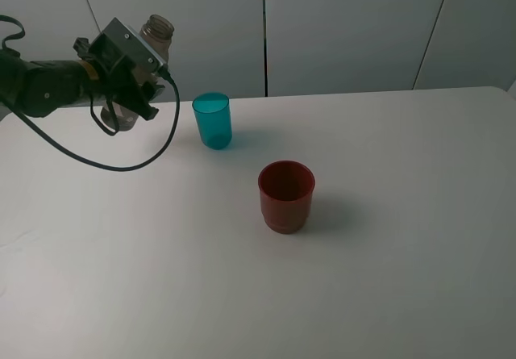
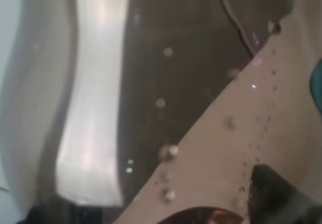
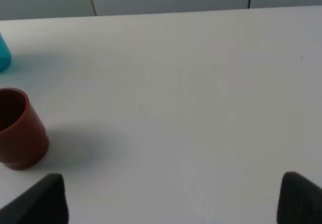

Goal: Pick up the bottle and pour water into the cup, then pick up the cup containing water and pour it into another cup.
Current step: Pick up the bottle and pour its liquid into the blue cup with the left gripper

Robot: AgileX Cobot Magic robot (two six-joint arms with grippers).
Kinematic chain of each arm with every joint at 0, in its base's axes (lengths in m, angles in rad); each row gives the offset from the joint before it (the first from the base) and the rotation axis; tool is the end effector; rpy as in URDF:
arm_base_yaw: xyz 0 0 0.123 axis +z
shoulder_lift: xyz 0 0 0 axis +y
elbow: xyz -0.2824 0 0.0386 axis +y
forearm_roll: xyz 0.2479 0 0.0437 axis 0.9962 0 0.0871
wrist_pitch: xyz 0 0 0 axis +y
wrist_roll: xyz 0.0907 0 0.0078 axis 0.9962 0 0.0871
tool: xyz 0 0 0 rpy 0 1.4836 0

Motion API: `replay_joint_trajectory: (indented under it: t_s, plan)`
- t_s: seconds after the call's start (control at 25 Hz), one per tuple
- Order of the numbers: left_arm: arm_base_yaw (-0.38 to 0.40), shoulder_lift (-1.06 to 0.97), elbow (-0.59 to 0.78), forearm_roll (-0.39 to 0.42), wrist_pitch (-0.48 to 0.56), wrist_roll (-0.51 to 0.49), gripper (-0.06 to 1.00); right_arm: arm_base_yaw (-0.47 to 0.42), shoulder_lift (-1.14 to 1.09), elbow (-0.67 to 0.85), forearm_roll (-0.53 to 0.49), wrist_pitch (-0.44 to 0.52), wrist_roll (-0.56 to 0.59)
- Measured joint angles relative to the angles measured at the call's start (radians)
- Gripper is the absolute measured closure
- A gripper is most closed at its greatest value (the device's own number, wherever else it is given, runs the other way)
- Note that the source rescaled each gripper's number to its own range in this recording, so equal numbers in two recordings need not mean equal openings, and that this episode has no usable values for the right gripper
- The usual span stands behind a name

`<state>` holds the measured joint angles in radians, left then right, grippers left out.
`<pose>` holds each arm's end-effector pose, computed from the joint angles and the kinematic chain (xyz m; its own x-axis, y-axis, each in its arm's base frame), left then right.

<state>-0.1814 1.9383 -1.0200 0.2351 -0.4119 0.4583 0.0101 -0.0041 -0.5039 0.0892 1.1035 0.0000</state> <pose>0.3969 -0.0814 0.1644 -0.1556 0.6606 -0.7344 0.4611 0.7061 0.5374 -0.0080 0.0072 0.2751 -0.4881 0.0352 -0.8721 -0.0600 0.9955 0.0738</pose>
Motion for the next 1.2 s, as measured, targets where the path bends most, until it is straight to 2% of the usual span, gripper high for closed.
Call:
replay_joint_trajectory:
  t_s: [0.24, 0.64, 1.2]
  plan:
    - [-0.011, 0.027, -0.058, 0.0, 0.126, 0.081, 0.93, 0.0, 0.0, 0.0, 0.0, 0.0, 0.0]
    - [-0.011, 0.073, -0.138, 0.01, 0.277, 0.203, 0.93, 0.0, 0.0, 0.0, 0.0, 0.0, 0.0]
    - [-0.011, 0.075, -0.189, 0.159, 0.362, 0.229, 0.93, 0.0, 0.0, 0.0, 0.0, 0.0, 0.0]
